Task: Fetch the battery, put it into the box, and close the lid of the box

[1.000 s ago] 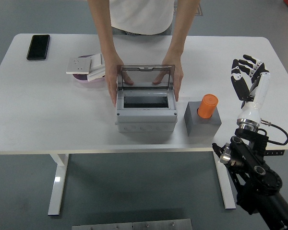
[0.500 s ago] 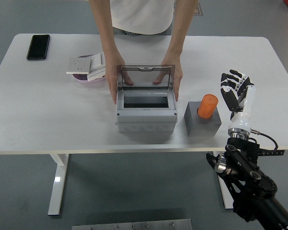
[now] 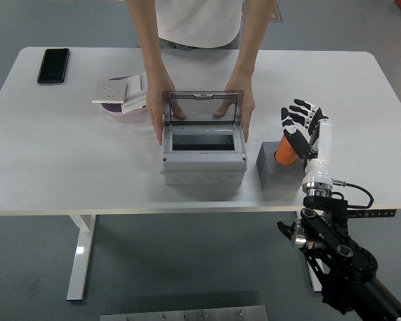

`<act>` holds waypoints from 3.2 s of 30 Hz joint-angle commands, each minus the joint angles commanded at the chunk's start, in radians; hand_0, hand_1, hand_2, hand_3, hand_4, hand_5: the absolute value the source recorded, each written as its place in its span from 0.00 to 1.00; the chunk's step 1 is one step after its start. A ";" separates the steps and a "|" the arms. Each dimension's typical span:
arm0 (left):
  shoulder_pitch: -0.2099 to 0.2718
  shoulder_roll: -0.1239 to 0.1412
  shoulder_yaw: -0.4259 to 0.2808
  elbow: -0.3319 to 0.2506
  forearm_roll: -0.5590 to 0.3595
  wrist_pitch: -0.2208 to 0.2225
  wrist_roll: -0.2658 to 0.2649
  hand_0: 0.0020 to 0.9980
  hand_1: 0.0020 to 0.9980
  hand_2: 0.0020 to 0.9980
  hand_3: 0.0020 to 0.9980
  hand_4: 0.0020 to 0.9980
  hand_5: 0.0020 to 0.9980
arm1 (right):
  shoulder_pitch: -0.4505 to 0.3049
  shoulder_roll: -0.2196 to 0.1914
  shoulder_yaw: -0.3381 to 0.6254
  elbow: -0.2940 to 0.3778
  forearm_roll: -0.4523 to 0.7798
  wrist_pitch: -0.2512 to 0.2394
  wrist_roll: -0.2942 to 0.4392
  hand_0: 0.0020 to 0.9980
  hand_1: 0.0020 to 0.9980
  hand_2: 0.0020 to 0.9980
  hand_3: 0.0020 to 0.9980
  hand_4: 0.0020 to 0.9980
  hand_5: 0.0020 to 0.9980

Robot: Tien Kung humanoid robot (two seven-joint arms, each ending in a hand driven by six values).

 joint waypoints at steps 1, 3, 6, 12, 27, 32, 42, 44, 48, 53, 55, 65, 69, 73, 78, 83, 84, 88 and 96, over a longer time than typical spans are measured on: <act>0.000 0.000 0.000 0.000 0.001 0.000 0.000 0.62 0.74 0.57 0.50 0.34 0.00 | 0.000 -0.001 -0.003 0.001 -0.007 0.000 -0.007 0.69 0.62 0.63 0.66 0.83 0.34; -0.001 0.000 -0.001 0.000 0.003 -0.001 0.001 0.62 0.74 0.57 0.50 0.34 0.00 | 0.000 -0.003 -0.008 0.003 -0.017 0.001 -0.016 0.69 0.62 0.63 0.66 0.83 0.34; -0.002 0.000 -0.002 0.000 0.004 -0.001 0.001 0.62 0.74 0.57 0.50 0.34 0.00 | 0.001 -0.006 -0.016 0.006 -0.032 0.000 -0.028 0.69 0.63 0.63 0.68 0.84 0.35; -0.003 0.000 -0.001 0.000 0.004 -0.002 0.001 0.62 0.74 0.57 0.50 0.34 0.00 | -0.005 -0.011 -0.030 0.006 -0.065 -0.002 -0.055 0.69 0.63 0.64 0.68 0.85 0.34; -0.008 0.003 0.006 0.000 0.001 -0.005 -0.004 0.62 0.74 0.57 0.50 0.34 0.00 | -0.011 -0.018 -0.030 -0.022 -0.107 -0.010 -0.079 0.65 0.64 0.66 0.69 0.84 0.21; -0.007 0.003 0.007 0.000 -0.001 -0.006 -0.004 0.62 0.74 0.57 0.50 0.34 0.00 | -0.013 -0.024 -0.026 -0.026 -0.105 -0.012 -0.075 0.67 0.66 0.69 0.71 0.84 0.22; -0.010 0.002 0.007 0.000 0.000 -0.007 -0.003 0.62 0.74 0.57 0.50 0.34 0.00 | -0.018 -0.027 -0.025 -0.041 -0.096 -0.014 -0.065 0.66 0.66 0.69 0.71 0.83 0.22; -0.010 0.002 0.007 0.000 0.001 -0.008 -0.003 0.62 0.74 0.57 0.50 0.34 0.00 | -0.019 -0.025 -0.027 -0.044 -0.096 -0.014 -0.065 0.66 0.66 0.69 0.71 0.83 0.22; -0.008 0.000 0.007 -0.001 0.002 -0.008 -0.001 0.62 0.74 0.57 0.50 0.34 0.00 | -0.020 -0.022 -0.031 -0.052 -0.097 -0.013 -0.066 0.64 0.66 0.67 0.70 0.82 0.20; -0.007 0.000 0.005 -0.001 0.004 -0.008 0.000 0.62 0.74 0.57 0.50 0.34 0.00 | -0.021 -0.020 -0.034 -0.058 -0.099 -0.012 -0.066 0.65 0.66 0.67 0.70 0.83 0.21; -0.007 0.001 0.005 -0.001 0.004 -0.007 0.000 0.62 0.74 0.57 0.50 0.34 0.00 | -0.020 -0.020 -0.035 -0.060 -0.100 -0.012 -0.067 0.65 0.66 0.67 0.70 0.83 0.21; -0.009 0.002 0.003 0.000 0.006 -0.008 0.000 0.62 0.74 0.57 0.50 0.34 0.00 | -0.021 -0.020 -0.041 -0.063 -0.108 -0.029 -0.071 0.63 0.65 0.66 0.70 0.81 0.17; -0.009 0.002 0.002 0.000 0.005 -0.008 0.000 0.62 0.74 0.57 0.50 0.34 0.00 | -0.021 -0.020 -0.043 -0.064 -0.109 -0.038 -0.072 0.63 0.65 0.66 0.70 0.81 0.17; -0.009 0.003 0.002 0.000 0.004 -0.008 0.000 0.62 0.74 0.57 0.50 0.34 0.00 | -0.022 -0.020 -0.045 -0.066 -0.108 -0.043 -0.072 0.60 0.64 0.65 0.68 0.74 0.04; -0.010 0.004 0.000 0.000 0.005 -0.008 0.001 0.62 0.74 0.57 0.50 0.34 0.00 | -0.021 -0.020 -0.047 -0.065 -0.107 -0.047 -0.072 0.55 0.60 0.63 0.61 0.66 0.00; -0.012 0.003 -0.001 0.000 0.007 -0.008 0.001 0.62 0.74 0.57 0.50 0.34 0.00 | -0.021 -0.020 -0.048 -0.064 -0.101 -0.050 -0.069 0.52 0.53 0.55 0.57 0.65 0.00; -0.013 0.003 0.000 0.000 0.006 -0.009 0.001 0.62 0.74 0.57 0.50 0.34 0.00 | -0.021 -0.020 -0.048 -0.063 -0.100 -0.051 -0.069 0.52 0.53 0.55 0.57 0.65 0.00; -0.014 0.004 -0.002 0.000 0.007 -0.009 0.002 0.62 0.74 0.57 0.50 0.34 0.00 | -0.019 -0.021 -0.048 -0.062 -0.099 -0.052 -0.070 0.52 0.53 0.55 0.57 0.65 0.00; -0.014 0.004 -0.003 0.000 0.008 -0.009 0.003 0.62 0.74 0.57 0.50 0.33 0.00 | -0.019 -0.019 -0.048 -0.066 -0.093 -0.051 -0.068 0.48 0.50 0.54 0.55 0.61 0.00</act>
